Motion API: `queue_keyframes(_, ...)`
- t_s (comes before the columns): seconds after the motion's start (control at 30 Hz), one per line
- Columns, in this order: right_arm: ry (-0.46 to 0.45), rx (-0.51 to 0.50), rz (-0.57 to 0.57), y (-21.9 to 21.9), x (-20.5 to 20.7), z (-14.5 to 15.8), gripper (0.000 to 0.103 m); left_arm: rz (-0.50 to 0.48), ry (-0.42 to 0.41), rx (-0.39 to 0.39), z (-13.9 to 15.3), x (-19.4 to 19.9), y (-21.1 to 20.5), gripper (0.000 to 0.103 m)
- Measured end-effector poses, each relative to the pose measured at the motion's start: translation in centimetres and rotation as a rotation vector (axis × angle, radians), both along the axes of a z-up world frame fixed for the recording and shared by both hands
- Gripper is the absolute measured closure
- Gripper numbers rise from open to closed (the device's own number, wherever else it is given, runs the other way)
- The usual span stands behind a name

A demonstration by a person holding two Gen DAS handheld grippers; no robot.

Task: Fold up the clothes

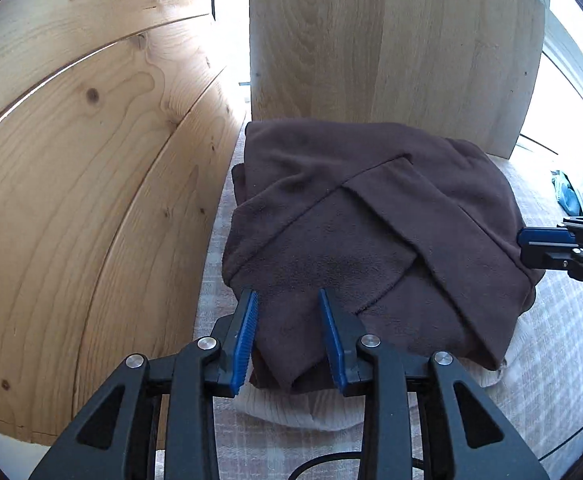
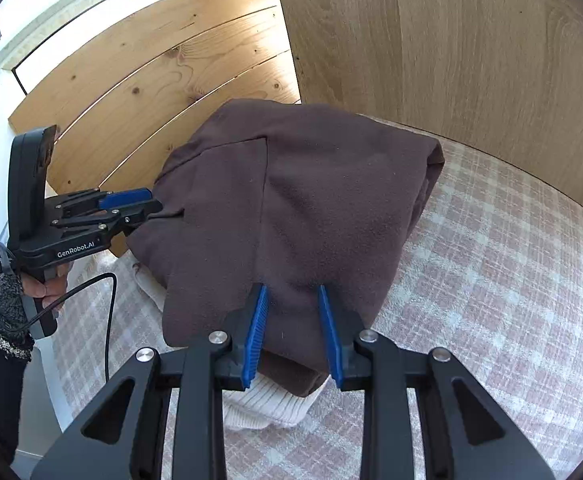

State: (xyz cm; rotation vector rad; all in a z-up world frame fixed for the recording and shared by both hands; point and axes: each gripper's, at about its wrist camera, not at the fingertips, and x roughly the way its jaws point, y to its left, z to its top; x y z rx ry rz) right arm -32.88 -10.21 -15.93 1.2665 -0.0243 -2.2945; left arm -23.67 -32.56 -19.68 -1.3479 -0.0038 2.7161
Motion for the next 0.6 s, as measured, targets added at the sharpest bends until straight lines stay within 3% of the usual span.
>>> queue_keyframes(0.07,-0.034,0.0,-0.002,0.4,-0.3,0.6,0.076,0.009,0.001,-0.022,-0.1,0.0,-0.1,0.061)
queue_keyframes(0.17,-0.019,0.035,-0.034,0.9,0.5,2.6,0.074,0.03,-0.011,-0.05,0.5,0.0,0.0,0.063)
queue_keyframes(0.27,0.044,0.073,-0.074,1.2,2.9,4.3,0.044,0.046,0.011,-0.038,1.9,1.5,0.3,0.068)
queue_keyframes(0.4,0.105,0.096,-0.111,1.6,5.9,5.4,0.044,0.065,0.039,-0.019,3.3,4.4,1.7,0.064)
queue_keyframes(0.6,0.09,0.194,-0.156,2.7,9.3,6.7,0.044,0.084,0.087,0.048,5.3,8.6,5.0,0.043)
